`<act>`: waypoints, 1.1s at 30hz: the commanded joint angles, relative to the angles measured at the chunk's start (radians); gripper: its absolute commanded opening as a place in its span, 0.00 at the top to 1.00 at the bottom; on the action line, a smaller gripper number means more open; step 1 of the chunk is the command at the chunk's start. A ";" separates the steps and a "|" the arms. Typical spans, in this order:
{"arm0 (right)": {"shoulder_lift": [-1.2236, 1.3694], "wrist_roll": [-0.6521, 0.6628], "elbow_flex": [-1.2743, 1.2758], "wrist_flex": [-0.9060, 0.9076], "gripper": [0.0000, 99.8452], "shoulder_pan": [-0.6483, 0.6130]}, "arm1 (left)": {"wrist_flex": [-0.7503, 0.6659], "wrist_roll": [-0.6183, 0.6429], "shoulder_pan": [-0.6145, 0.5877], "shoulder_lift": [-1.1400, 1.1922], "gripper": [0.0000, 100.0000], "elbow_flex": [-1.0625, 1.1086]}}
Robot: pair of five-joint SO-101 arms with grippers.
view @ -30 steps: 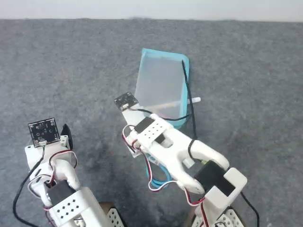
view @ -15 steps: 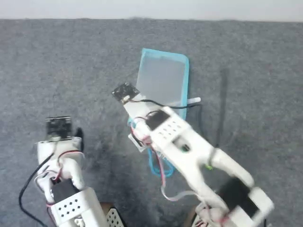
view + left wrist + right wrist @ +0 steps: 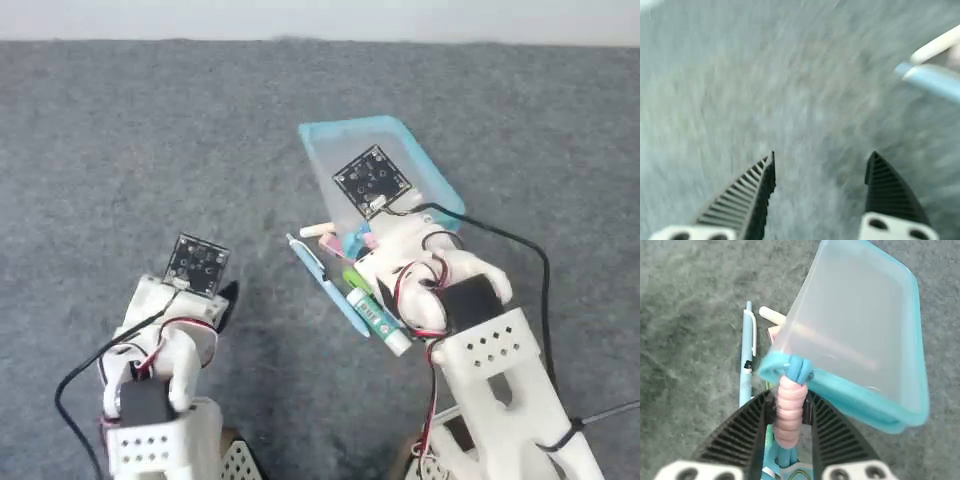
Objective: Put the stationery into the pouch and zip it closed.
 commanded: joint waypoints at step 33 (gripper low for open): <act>-0.054 0.061 -0.239 0.257 0.99 -0.280 | -0.311 0.253 0.301 0.204 0.68 -0.085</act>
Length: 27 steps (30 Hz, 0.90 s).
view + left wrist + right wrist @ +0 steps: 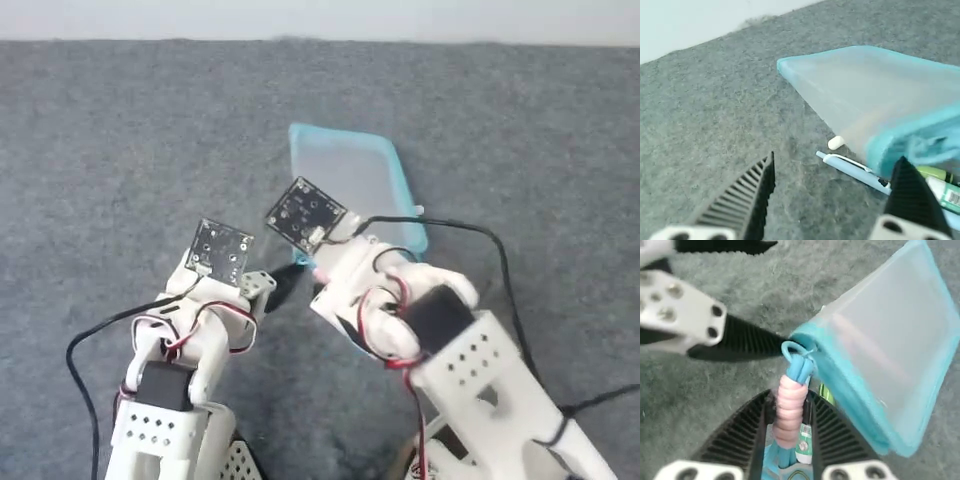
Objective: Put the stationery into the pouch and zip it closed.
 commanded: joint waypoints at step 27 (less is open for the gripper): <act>-0.094 0.218 0.255 0.062 0.99 0.131 | -0.094 0.038 -0.132 0.014 0.68 -0.016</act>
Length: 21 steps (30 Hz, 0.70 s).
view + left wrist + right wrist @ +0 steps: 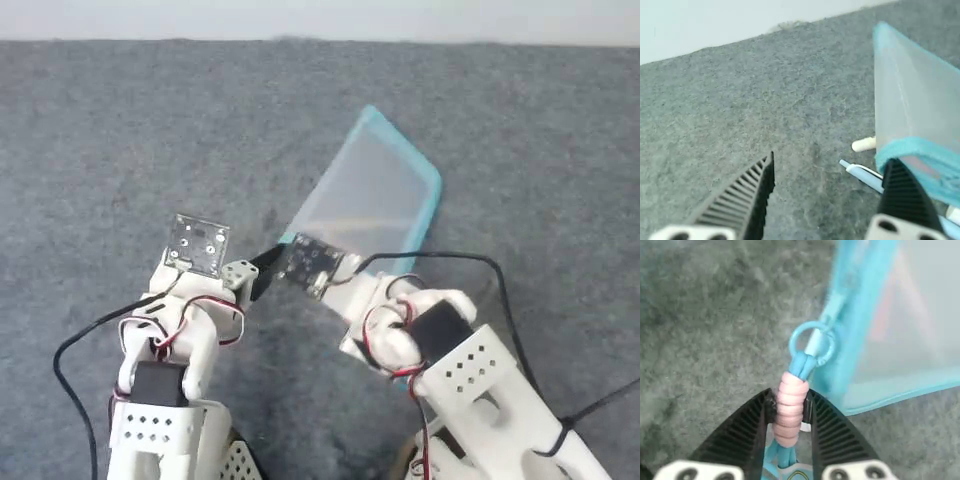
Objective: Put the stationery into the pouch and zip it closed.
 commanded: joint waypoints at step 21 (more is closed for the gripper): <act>-0.016 -0.087 -0.181 -0.012 0.99 0.268 | 0.003 0.017 0.112 0.011 0.68 0.027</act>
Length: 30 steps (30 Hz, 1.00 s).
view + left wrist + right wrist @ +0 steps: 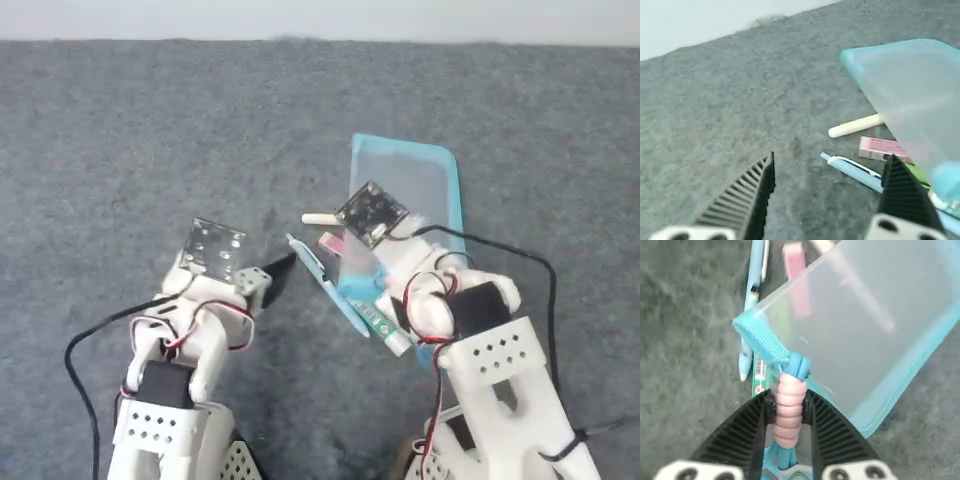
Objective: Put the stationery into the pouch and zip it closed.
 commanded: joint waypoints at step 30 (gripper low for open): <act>0.259 -0.092 -0.394 0.111 0.94 -0.209 | 0.009 0.048 0.061 0.009 0.67 0.004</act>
